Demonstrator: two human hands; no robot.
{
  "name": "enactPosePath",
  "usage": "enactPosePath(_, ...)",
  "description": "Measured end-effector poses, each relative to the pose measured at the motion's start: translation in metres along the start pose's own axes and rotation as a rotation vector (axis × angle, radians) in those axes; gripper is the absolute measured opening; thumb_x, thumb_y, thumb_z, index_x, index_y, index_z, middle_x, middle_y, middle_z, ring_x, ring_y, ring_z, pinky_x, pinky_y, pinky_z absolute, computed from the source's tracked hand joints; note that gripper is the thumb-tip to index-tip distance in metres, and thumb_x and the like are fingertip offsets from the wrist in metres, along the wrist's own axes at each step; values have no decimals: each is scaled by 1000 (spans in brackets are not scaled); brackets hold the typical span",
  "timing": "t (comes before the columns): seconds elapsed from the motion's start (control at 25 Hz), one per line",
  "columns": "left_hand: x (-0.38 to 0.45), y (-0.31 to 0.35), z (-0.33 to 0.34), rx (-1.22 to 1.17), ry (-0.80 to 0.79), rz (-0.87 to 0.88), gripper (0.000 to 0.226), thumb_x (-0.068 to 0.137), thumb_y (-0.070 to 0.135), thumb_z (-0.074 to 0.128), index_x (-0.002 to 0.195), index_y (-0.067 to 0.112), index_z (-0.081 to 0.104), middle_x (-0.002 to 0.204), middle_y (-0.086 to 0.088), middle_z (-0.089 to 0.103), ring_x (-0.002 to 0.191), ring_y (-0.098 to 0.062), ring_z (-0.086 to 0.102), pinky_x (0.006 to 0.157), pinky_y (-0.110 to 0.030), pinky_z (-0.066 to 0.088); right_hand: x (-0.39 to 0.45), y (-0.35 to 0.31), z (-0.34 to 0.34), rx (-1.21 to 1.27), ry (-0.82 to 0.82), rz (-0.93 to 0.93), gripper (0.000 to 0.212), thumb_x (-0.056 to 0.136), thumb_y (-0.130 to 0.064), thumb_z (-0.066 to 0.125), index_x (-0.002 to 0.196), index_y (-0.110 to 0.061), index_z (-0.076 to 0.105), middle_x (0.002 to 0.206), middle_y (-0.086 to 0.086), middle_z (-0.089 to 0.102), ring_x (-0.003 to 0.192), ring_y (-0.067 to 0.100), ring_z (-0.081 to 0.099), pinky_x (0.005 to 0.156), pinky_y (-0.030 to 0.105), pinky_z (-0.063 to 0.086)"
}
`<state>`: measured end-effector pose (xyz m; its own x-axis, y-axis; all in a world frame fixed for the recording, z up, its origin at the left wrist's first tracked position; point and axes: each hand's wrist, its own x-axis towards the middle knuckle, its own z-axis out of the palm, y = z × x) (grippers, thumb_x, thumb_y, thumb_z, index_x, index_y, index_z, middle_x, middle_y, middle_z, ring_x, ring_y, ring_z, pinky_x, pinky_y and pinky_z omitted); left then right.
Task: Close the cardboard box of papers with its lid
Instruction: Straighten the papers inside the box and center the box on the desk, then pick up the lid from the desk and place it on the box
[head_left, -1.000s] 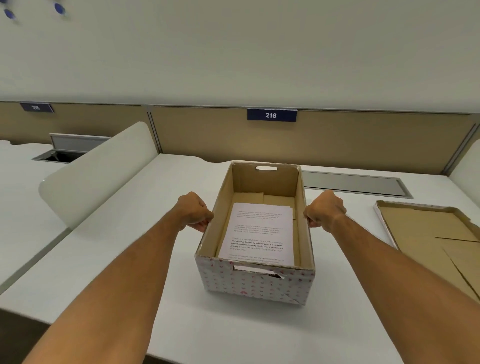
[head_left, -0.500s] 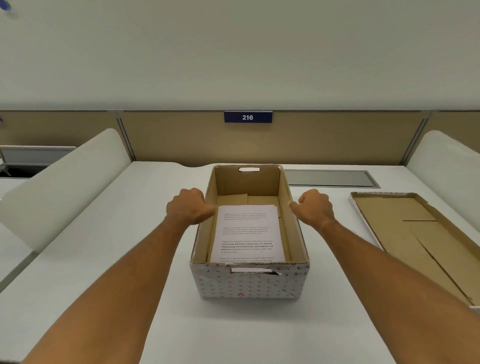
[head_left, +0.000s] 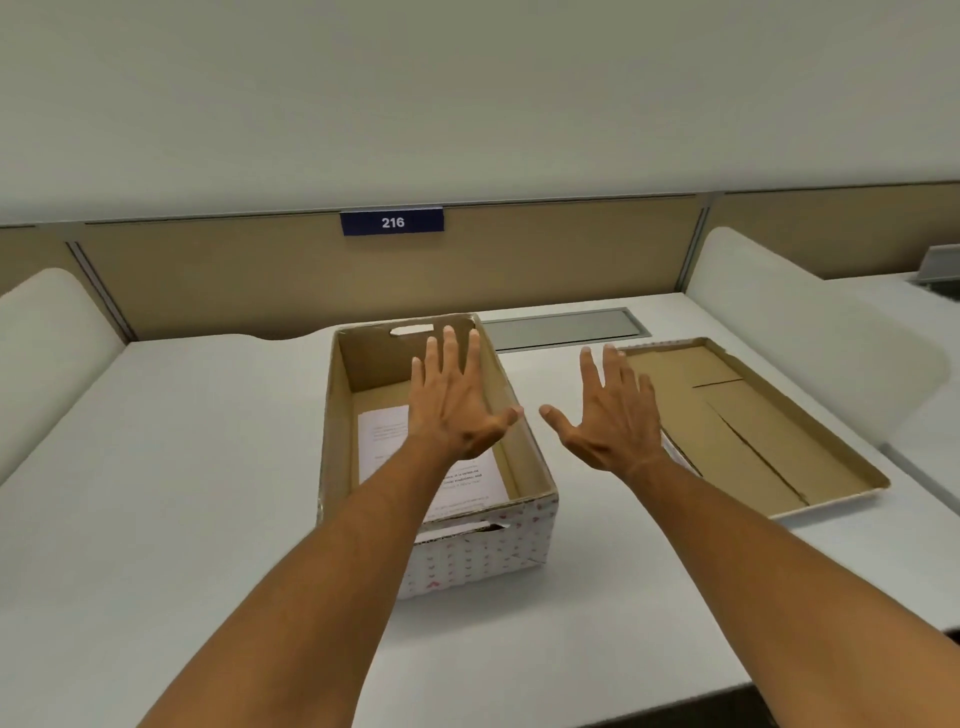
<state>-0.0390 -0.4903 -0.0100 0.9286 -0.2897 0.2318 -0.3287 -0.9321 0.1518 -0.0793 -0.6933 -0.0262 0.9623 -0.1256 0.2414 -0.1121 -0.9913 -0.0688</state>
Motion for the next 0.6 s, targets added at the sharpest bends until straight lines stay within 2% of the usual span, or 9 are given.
enactPosePath(0.16, 9, 41, 17, -50, -21, 91, 106, 79, 80, 34, 156, 18, -4, 165, -16, -6, 151, -37, -6, 119, -55, 0, -11, 37, 0, -21, 16, 100, 97, 83, -78, 28, 156, -17, 10, 164, 16, 11, 150, 35, 11, 118, 54, 14)
enactPosePath(0.36, 24, 99, 36, -47, -68, 179, 104, 82, 79, 32, 156, 18, -8, 165, -14, -10, 151, -33, -10, 121, -51, -4, -9, 87, 2, -85, 26, 139, 97, 83, -78, 27, 155, -15, 12, 163, 17, 13, 149, 35, 13, 117, 54, 15)
enactPosePath(0.6, 49, 157, 76, -22, -143, 132, 102, 84, 76, 32, 156, 17, -11, 164, -13, -14, 150, -32, -14, 120, -49, -7, 16, 144, 26, -93, -41, 106, 95, 85, -75, 30, 155, -13, 11, 162, 17, 15, 149, 35, 14, 117, 52, 17)
